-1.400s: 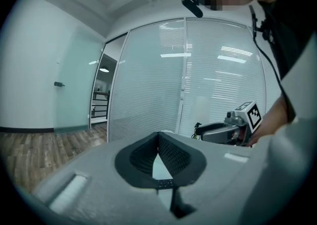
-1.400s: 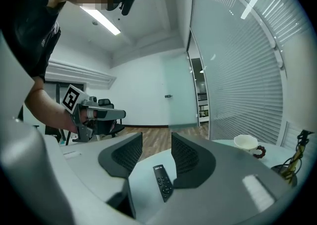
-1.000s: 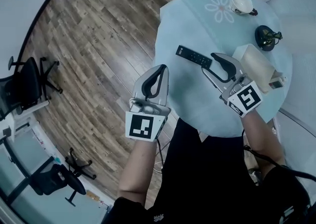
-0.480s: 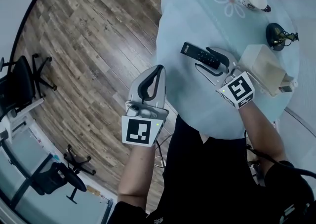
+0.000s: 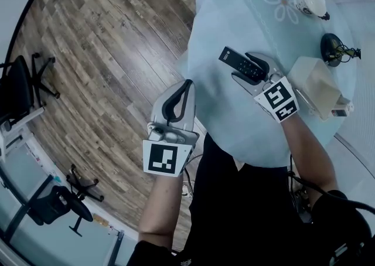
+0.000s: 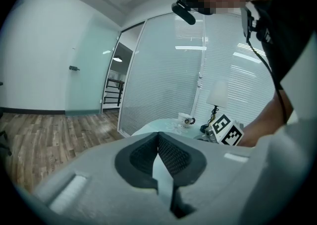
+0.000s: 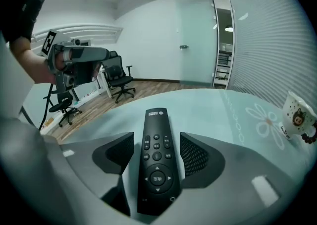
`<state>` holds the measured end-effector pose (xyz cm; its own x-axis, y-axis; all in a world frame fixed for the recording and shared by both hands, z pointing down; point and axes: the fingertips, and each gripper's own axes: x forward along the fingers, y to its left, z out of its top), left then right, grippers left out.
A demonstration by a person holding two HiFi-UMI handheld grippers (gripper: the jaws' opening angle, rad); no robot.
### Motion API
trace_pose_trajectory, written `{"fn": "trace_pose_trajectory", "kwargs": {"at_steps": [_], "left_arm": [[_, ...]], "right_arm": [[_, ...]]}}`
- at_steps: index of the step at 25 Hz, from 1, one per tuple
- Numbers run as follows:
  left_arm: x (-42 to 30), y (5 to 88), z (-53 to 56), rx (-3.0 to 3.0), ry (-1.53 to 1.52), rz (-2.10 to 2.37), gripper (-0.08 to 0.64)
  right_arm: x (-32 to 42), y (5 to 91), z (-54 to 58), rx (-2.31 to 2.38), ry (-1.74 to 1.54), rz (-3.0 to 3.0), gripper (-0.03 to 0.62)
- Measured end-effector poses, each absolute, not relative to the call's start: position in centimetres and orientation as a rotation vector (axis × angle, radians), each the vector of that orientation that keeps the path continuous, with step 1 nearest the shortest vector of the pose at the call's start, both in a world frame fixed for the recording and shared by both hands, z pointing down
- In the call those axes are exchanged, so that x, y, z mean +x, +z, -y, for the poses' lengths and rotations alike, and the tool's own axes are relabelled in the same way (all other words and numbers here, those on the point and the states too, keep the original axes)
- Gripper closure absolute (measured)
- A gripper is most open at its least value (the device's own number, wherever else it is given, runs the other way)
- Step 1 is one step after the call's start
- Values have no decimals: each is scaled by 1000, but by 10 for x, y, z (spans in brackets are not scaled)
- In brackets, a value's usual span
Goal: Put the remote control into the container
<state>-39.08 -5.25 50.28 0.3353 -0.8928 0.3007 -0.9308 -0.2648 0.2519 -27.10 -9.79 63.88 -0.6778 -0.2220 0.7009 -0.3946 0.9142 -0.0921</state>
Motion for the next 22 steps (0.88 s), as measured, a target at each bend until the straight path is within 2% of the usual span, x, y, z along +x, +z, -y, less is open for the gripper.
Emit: {"fn": "trace_pose_trajectory", "kwargs": {"at_steps": [3, 5, 13, 18, 22], "left_arm": [[-392, 504, 50, 2218, 133, 1620, 560], [-393, 504, 47, 2212, 133, 1625, 560], [-385, 503, 41, 2224, 121, 1596, 560], [-370, 502, 41, 2235, 118, 1518, 557], [-344, 498, 45, 2244, 98, 1408, 470]], "right_arm": [[-268, 645, 98, 419, 291, 2312, 311], [-268, 646, 98, 416, 278, 2305, 380], [-266, 637, 90, 425, 332, 2317, 382], [-266, 601, 85, 469, 330, 2385, 382], [-263, 567, 78, 493, 338, 2471, 382]]}}
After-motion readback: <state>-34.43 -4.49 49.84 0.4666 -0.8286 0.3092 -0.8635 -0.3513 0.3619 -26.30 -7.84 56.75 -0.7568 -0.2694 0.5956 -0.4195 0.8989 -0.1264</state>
